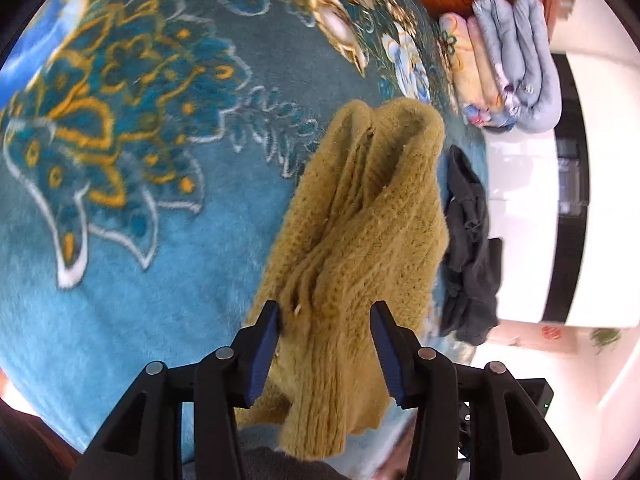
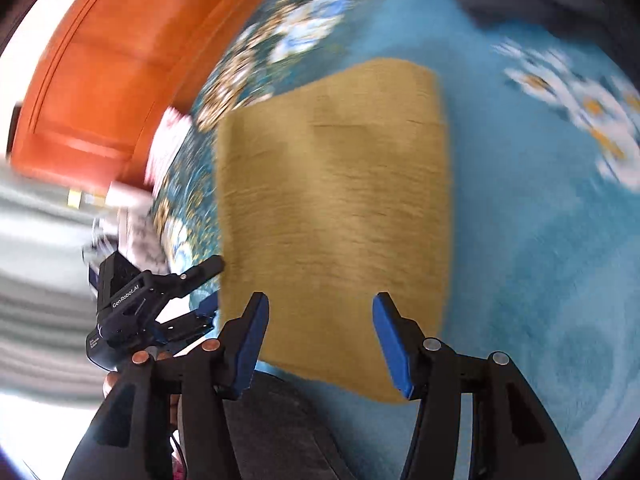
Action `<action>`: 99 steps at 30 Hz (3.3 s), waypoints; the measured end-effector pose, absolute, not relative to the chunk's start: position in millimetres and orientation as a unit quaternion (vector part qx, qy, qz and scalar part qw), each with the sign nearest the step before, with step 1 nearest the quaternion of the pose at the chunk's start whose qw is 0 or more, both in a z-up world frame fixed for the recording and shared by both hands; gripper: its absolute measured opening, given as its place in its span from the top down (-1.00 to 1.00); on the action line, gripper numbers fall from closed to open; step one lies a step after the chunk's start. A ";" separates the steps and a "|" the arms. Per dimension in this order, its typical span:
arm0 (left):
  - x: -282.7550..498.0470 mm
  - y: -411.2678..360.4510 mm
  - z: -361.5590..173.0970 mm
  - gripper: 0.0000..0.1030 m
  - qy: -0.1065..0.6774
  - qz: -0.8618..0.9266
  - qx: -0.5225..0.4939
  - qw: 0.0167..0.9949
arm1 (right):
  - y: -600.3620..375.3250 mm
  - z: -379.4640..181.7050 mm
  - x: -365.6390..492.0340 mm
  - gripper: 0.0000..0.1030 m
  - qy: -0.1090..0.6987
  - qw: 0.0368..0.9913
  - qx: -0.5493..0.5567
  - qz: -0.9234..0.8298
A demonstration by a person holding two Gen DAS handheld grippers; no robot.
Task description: Fold clothes
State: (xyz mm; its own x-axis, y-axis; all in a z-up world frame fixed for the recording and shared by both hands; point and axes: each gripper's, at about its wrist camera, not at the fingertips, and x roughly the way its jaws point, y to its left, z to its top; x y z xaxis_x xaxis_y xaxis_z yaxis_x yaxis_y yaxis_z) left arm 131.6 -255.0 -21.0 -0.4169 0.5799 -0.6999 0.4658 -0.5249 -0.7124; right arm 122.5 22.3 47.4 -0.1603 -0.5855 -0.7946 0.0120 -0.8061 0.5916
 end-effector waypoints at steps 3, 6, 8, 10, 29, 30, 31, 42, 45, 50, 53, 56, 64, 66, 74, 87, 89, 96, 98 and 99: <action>131.5 -248.6 -13.6 0.55 -0.460 0.699 -0.547 0.028 | 40.5 41.1 126.6 -0.08 -0.274 0.189 0.609 -0.720; 142.2 -244.3 -9.8 0.58 -0.455 0.696 -0.555 0.020 | 47.4 39.8 127.6 -0.08 -0.289 0.187 0.605 -0.718; 149.6 -242.0 -15.1 0.58 -0.453 0.682 -0.575 0.005 | 48.0 38.3 127.8 -0.08 -0.287 0.186 0.605 -0.719; 152.7 -246.1 -22.7 0.58 -0.471 0.669 -0.575 0.000 | 48.1 34.7 127.8 -0.22 -0.282 0.184 0.609 -0.719; 176.8 -295.8 -35.9 -0.03 -0.577 0.662 -0.477 0.036 | 54.7 -40.7 145.8 0.15 -0.392 0.219 0.624 -0.639; 176.6 -297.5 -35.9 -0.03 -0.580 0.662 -0.475 0.036 | 56.6 -40.7 144.9 0.25 -0.398 0.217 0.622 -0.638; 175.3 -298.0 -35.6 -0.03 -0.580 0.662 -0.473 0.037 | 58.6 -39.9 143.1 0.31 -0.402 0.215 0.620 -0.638; 142.8 -295.2 -31.3 -0.18 -0.569 0.673 -0.468 0.065 | 63.2 16.1 43.4 0.52 -0.266 0.260 0.615 -0.696; 127.6 -301.8 -25.6 -0.30 -0.566 0.681 -0.460 0.060 | 66.1 20.4 22.9 0.52 -0.242 0.244 0.605 -0.718; 92.7 -314.1 -9.9 -0.51 -0.556 0.702 -0.441 0.057 | 78.5 -1.6 18.5 0.44 -0.246 0.213 0.618 -0.716; 67.7 -314.8 -4.4 -0.58 -0.542 0.709 -0.447 0.063 | 88.4 -12.2 24.9 0.30 -0.258 0.198 0.620 -0.714; 43.4 -313.1 -6.6 -0.59 -0.521 0.715 -0.462 0.065 | 99.7 -11.1 30.5 0.08 -0.275 0.193 0.613 -0.715; 5.9 -307.7 -25.3 -0.59 -0.433 0.738 -0.514 0.063 | 136.0 -18.0 69.6 -0.50 -0.330 0.177 0.605 -0.703; 2.9 -311.1 -33.5 -0.59 -0.459 0.725 -0.506 0.082 | 143.6 -22.8 79.8 -0.84 -0.338 0.174 0.606 -0.699; -8.5 -314.4 -62.2 -0.60 -0.486 0.694 -0.512 0.141 | 145.1 -30.7 94.5 -0.89 -0.338 0.180 0.617 -0.687; -18.0 -310.6 -62.0 -0.37 -0.477 0.703 -0.496 0.179 | 137.6 -35.3 97.2 -0.90 -0.360 0.197 0.609 -0.679; -15.6 -308.8 -62.1 -0.09 -0.471 0.710 -0.496 0.166 | 141.3 -35.7 100.8 -0.90 -0.368 0.194 0.605 -0.678; 0.9 -304.8 -43.4 0.29 -0.457 0.734 -0.486 0.124 | 135.6 -34.9 101.7 -0.90 -0.376 0.196 0.601 -0.677; 9.5 -305.8 -35.6 0.32 -0.454 0.741 -0.482 0.111 | 130.1 -35.4 101.0 -0.90 -0.378 0.203 0.601 -0.674; 15.0 -307.2 -32.9 0.33 -0.455 0.744 -0.479 0.105 | 126.4 -35.6 101.4 -0.90 -0.379 0.208 0.601 -0.673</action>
State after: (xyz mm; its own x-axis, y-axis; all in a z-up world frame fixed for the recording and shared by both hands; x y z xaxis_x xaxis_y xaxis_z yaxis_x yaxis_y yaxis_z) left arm 15.0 -307.2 -32.9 -0.5199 0.5915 -0.6164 0.2797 -0.5639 -0.7770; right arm 101.4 126.4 -35.6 -0.1920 -0.7344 -0.6510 -0.1756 -0.6270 0.7590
